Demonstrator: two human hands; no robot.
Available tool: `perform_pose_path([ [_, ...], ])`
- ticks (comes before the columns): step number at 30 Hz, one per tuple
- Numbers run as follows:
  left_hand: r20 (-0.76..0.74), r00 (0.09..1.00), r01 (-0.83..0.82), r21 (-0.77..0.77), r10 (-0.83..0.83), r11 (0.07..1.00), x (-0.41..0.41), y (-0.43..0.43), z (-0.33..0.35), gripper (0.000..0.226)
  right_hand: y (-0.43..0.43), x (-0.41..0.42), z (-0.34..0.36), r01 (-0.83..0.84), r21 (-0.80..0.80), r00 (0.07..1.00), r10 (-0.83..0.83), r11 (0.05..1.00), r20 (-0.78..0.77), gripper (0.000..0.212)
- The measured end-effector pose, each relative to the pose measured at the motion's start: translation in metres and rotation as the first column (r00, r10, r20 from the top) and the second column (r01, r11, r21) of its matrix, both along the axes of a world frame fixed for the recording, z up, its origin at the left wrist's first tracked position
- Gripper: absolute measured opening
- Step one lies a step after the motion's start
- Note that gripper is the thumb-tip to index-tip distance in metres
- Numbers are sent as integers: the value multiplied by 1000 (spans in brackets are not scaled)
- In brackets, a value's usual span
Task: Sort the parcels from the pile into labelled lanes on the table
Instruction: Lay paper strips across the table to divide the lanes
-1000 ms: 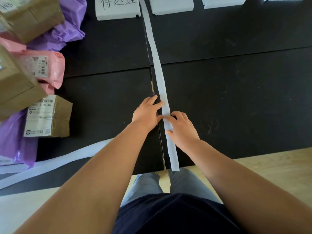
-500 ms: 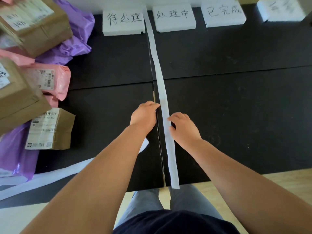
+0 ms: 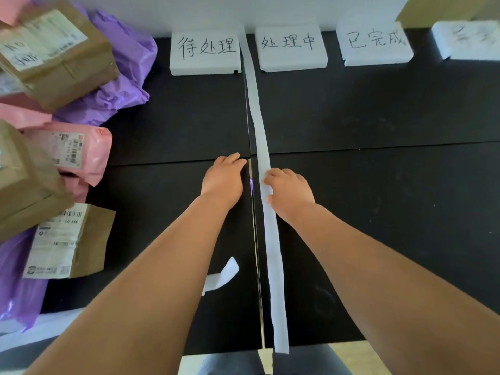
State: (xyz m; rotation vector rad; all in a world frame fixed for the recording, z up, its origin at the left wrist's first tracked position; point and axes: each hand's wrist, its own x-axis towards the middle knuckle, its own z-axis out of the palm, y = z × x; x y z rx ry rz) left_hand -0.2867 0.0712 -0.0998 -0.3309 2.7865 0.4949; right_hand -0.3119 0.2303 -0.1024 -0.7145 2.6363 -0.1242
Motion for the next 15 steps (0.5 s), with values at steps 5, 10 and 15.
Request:
perform_pose_path([
  [5, -22, 1000, 9, -1, -9, 1000, -28, -10, 0, 58, -25, -38, 12, 19, 4, 1000, -19, 1000, -19, 24],
  [10, -32, 999, 32, -39, -34, 999, -56, -21, 0, 55, -33, -78, 6, 20, -33, 1000, -21, 999, -16, 50],
  [15, -21, 999, 46, -53, -47, 998, -77, -27, -4, 52, -36, -106, -1, 10, -49, 999, -11, 999, -35, 43],
])
